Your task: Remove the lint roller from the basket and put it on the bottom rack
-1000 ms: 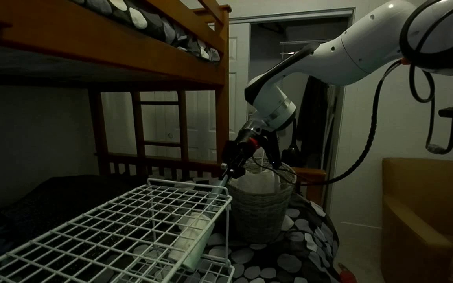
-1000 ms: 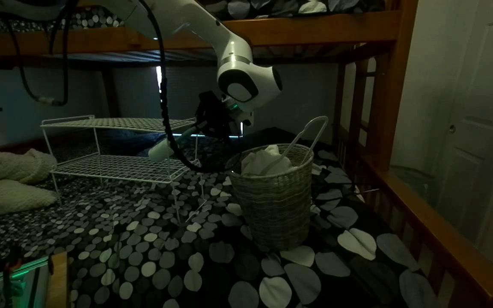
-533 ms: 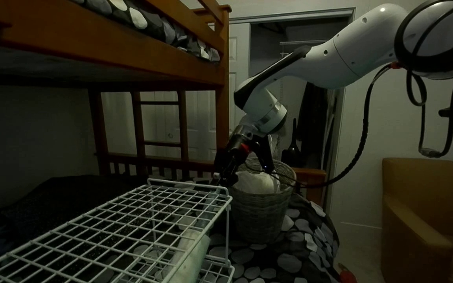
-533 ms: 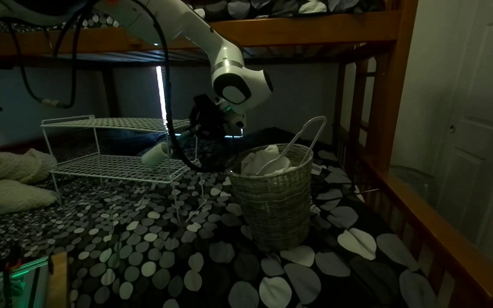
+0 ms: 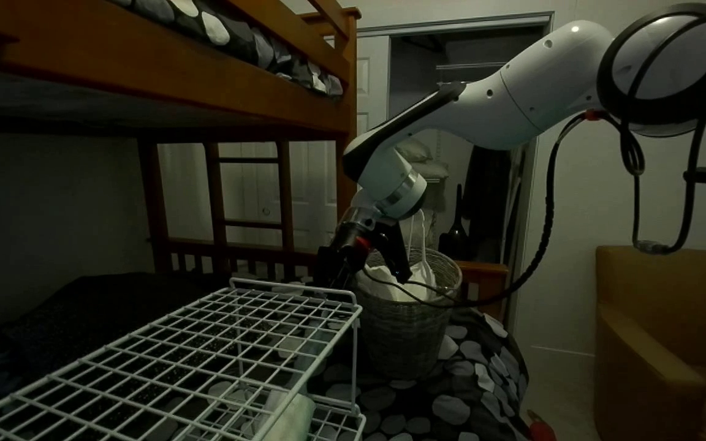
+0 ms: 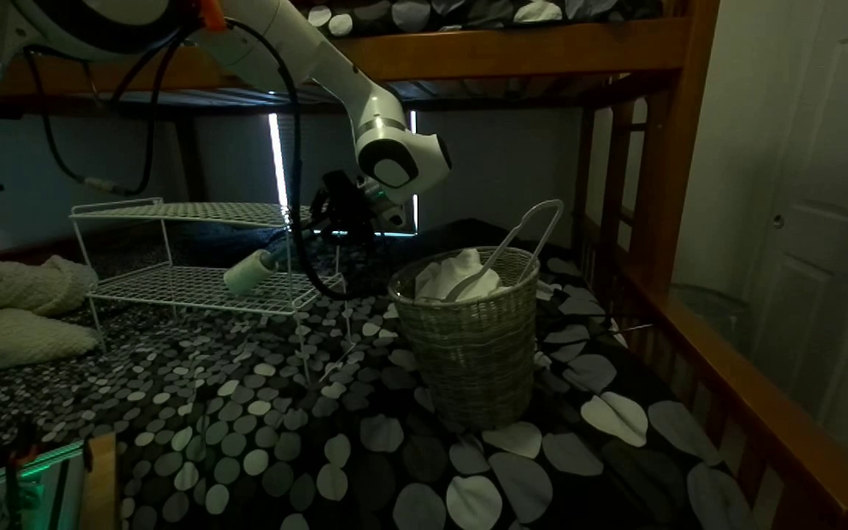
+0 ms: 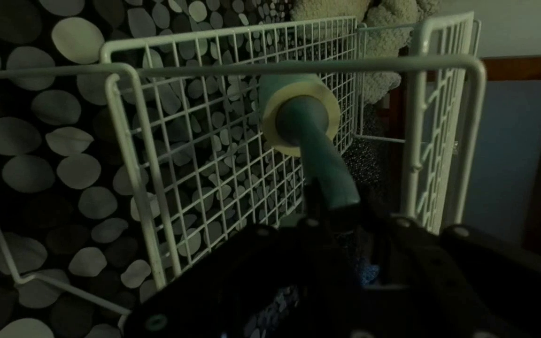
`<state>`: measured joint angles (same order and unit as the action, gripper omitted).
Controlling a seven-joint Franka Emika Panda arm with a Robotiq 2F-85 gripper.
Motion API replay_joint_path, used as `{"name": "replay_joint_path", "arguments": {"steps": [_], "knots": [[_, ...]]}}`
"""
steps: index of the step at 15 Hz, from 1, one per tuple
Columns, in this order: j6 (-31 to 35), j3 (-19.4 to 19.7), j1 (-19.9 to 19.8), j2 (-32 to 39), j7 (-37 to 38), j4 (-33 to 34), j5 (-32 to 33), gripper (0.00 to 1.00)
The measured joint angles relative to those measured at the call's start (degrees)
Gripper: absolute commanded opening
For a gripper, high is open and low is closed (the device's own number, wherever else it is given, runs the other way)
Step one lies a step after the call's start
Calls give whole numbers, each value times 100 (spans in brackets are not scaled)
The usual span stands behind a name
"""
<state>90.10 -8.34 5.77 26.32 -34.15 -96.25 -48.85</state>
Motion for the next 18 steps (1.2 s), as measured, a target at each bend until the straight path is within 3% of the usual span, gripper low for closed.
{"name": "replay_joint_path", "arguments": {"steps": [7,12,18], "knots": [[-213,4,-26,323,678,327,32,5],[-816,-31,-38,738,738,704,32,5],[-1067,-130,125,1008,1400,1075,29,5]]}}
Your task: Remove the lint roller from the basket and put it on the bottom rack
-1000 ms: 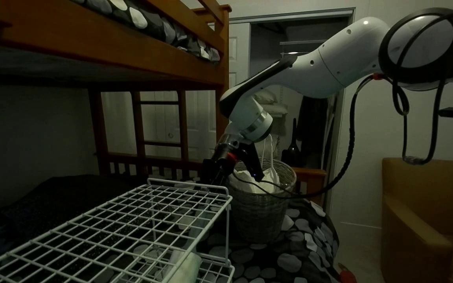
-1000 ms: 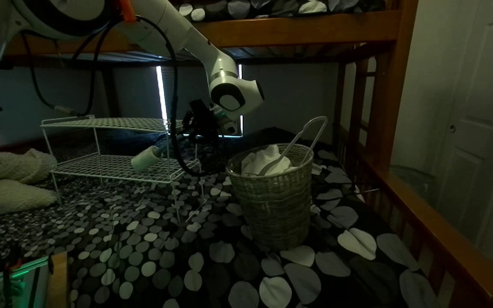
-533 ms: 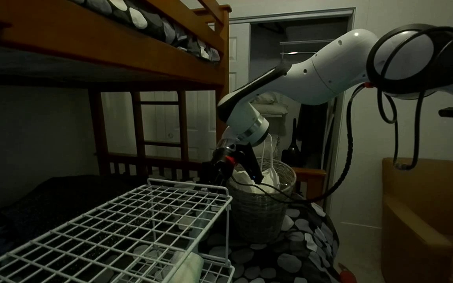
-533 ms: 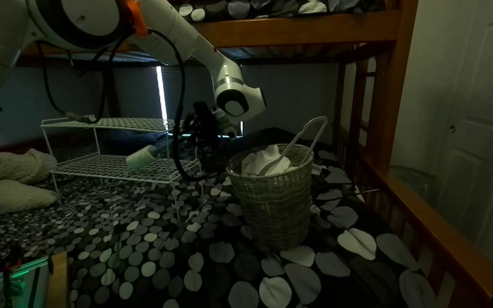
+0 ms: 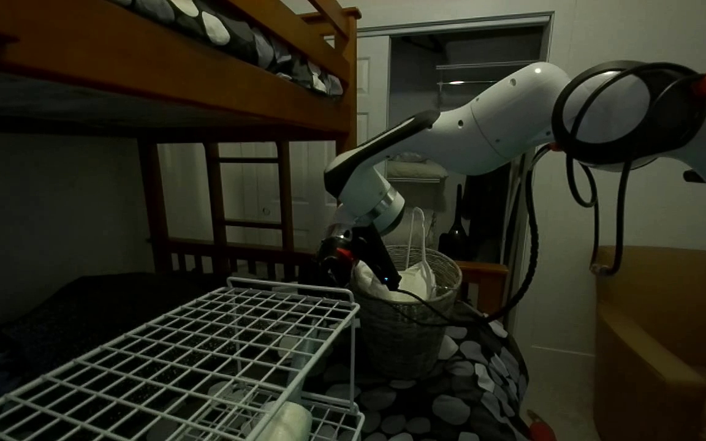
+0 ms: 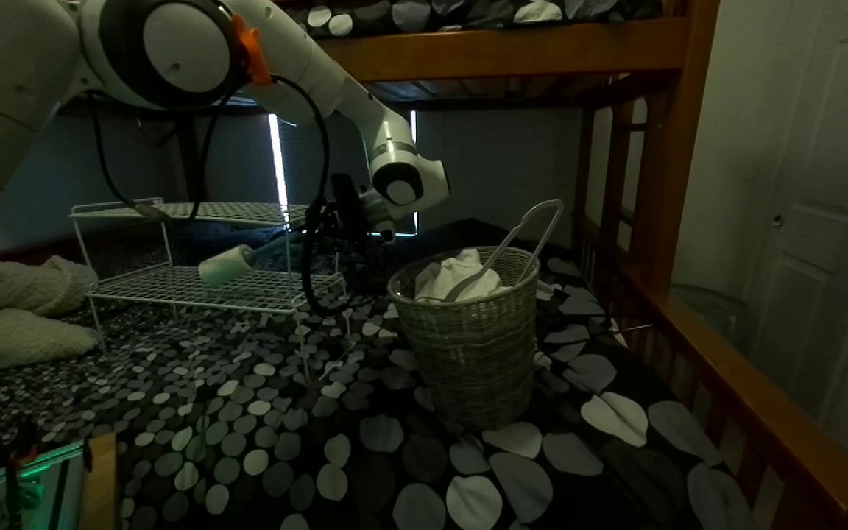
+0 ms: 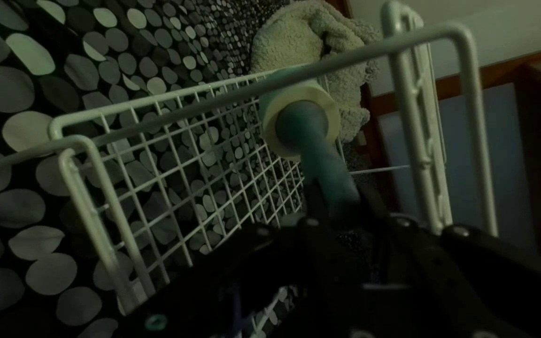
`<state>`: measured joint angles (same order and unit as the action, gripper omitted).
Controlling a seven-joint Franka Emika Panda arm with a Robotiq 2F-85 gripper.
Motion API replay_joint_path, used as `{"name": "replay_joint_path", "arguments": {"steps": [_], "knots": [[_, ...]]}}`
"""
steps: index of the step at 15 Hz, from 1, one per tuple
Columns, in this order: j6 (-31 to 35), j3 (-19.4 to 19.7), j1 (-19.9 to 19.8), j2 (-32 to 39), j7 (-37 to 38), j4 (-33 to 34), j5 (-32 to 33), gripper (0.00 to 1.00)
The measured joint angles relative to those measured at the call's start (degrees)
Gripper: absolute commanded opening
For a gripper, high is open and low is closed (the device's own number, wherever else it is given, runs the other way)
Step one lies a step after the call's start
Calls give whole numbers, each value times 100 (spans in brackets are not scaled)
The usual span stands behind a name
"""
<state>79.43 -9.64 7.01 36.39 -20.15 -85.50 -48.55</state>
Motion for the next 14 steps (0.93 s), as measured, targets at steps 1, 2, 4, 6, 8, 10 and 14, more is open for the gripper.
{"name": "replay_joint_path", "arguments": {"steps": [1,2,4,6,8,10,14], "knots": [[35,1,30,7,146,62,0,5],[50,5,42,32,282,125,0,5],[52,15,43,117,536,210,-1,5],[46,16,48,236,792,274,-4,5],[38,16,72,370,999,312,3,5],[43,27,114,482,1167,328,41,5],[61,53,164,690,1518,467,86,5]]}}
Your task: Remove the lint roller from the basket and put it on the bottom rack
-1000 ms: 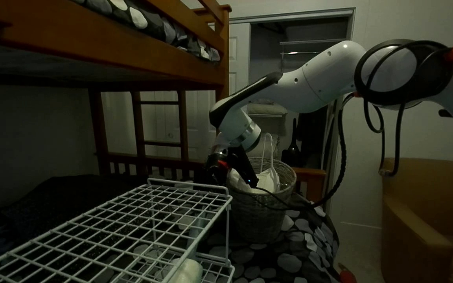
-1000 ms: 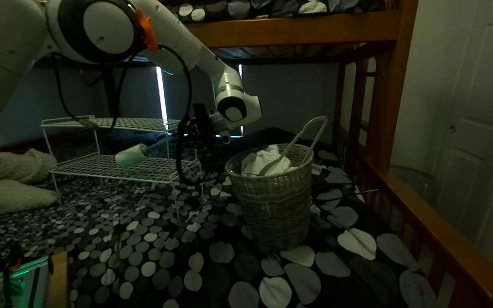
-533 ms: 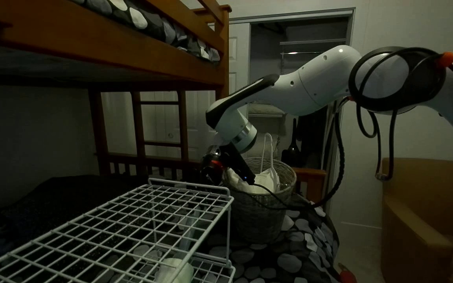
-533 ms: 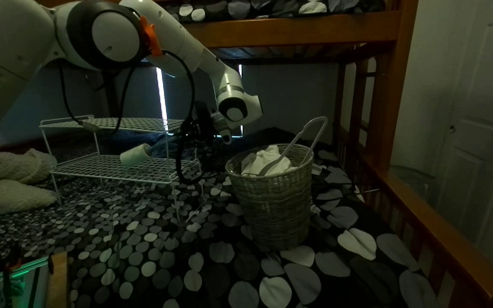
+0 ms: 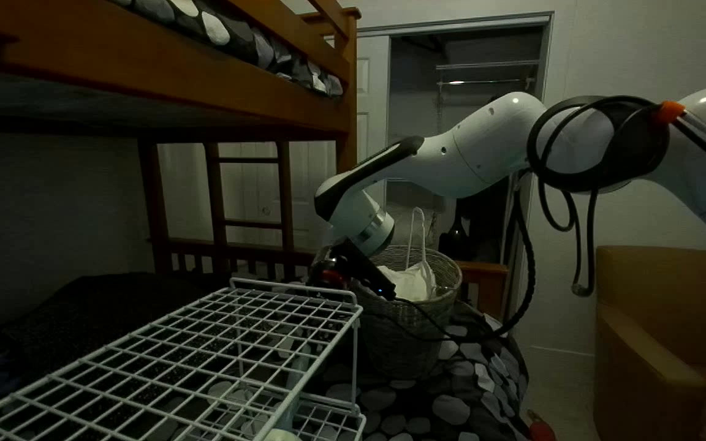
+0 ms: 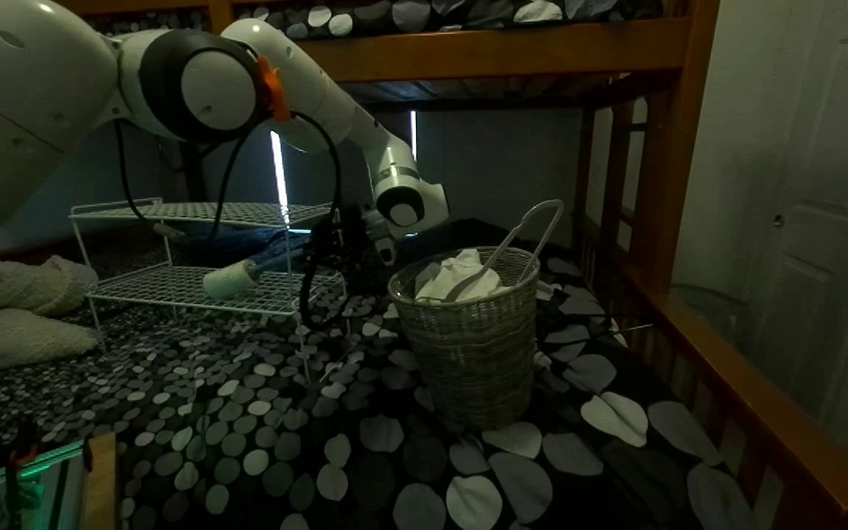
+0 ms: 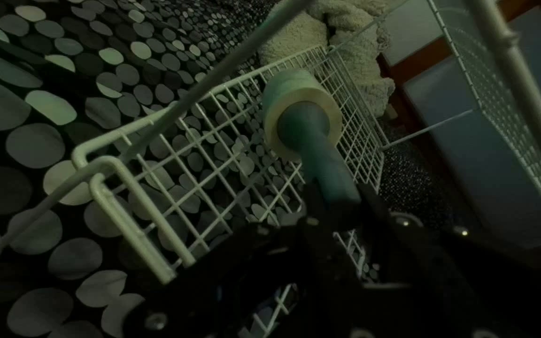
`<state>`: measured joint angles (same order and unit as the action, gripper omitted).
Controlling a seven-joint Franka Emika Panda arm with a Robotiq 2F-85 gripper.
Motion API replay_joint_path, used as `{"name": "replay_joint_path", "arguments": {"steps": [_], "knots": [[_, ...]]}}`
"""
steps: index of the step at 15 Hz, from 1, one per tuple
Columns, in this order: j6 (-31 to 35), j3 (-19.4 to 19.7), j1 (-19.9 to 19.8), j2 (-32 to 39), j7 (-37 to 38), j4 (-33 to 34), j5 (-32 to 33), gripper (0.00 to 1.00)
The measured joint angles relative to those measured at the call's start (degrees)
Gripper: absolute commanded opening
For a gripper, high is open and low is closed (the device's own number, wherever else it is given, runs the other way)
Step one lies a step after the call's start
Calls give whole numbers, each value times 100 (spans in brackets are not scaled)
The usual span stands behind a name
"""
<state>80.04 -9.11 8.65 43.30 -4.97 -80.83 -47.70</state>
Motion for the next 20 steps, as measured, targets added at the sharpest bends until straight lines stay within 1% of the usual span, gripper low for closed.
{"name": "replay_joint_path", "arguments": {"steps": [4,5,6,7,10,11,14,17,20], "knots": [[3,41,-61,321,382,172,-83,5],[2,44,-79,415,448,220,-98,15],[2,46,-91,504,506,264,-104,46],[1,48,-98,578,561,303,-105,47],[1,50,-85,699,713,458,-83,68],[1,57,-84,719,735,503,-65,77],[43,157,-97,730,728,628,9,99],[532,236,-130,675,503,791,41,100],[1019,125,-197,465,34,883,-87,100]]}}
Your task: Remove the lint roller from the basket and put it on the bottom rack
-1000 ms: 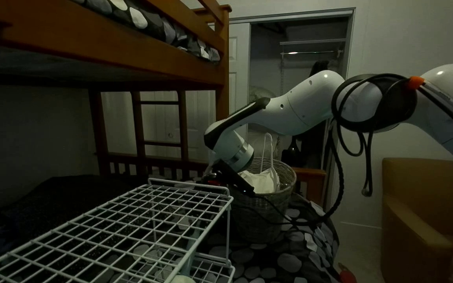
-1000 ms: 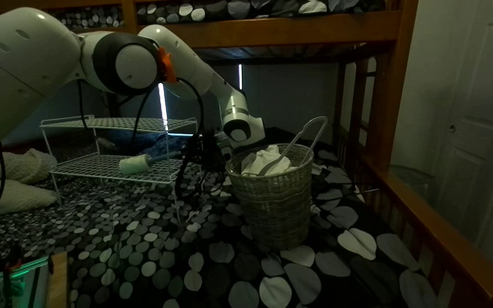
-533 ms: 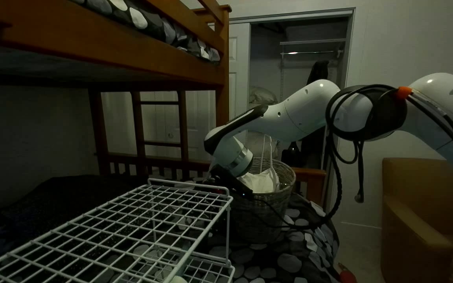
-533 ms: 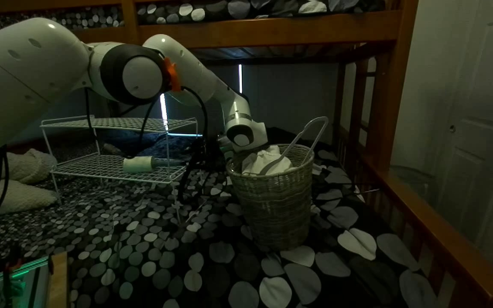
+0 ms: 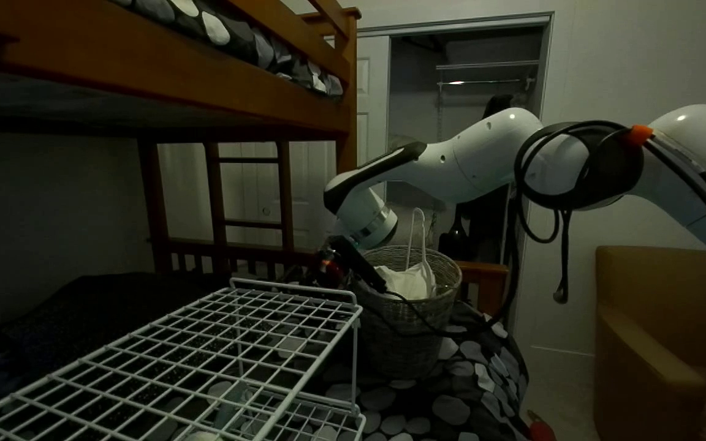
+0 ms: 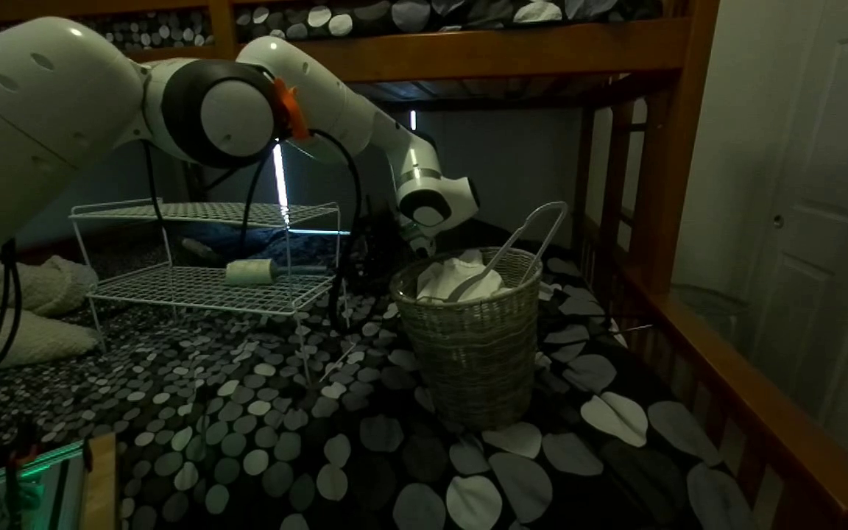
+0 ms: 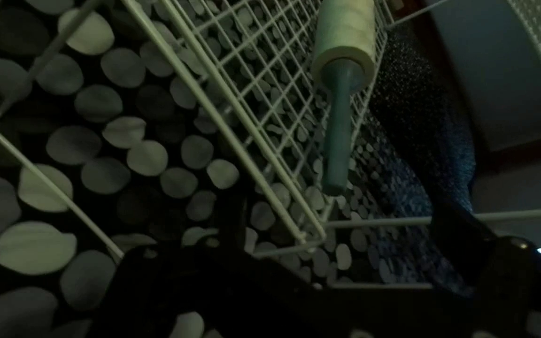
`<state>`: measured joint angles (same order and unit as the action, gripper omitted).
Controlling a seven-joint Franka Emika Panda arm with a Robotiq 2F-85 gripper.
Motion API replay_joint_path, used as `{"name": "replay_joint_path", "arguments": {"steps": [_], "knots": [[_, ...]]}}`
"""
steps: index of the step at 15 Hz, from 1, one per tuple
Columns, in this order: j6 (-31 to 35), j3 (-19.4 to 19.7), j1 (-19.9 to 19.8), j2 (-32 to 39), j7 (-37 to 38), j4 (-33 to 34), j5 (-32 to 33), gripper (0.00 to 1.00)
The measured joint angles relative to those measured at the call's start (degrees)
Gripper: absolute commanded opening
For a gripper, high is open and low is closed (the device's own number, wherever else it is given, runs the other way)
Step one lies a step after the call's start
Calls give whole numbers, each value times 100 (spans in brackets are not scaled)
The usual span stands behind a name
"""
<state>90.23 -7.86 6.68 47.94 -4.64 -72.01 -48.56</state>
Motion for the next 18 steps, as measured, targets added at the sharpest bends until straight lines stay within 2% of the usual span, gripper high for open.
{"name": "replay_joint_path", "arguments": {"steps": [3,6,9,12,15,18], "knots": [[262,-176,-38,-354,-547,2,-118,100],[289,-167,16,-868,-778,-66,325,100],[323,17,-21,-1671,-788,-572,1006,100],[867,258,-212,-2487,-835,-1295,1347,100],[1627,343,-566,-3256,-1239,-2030,1128,100],[2087,463,-908,-4067,-1959,-2785,426,100]]}}
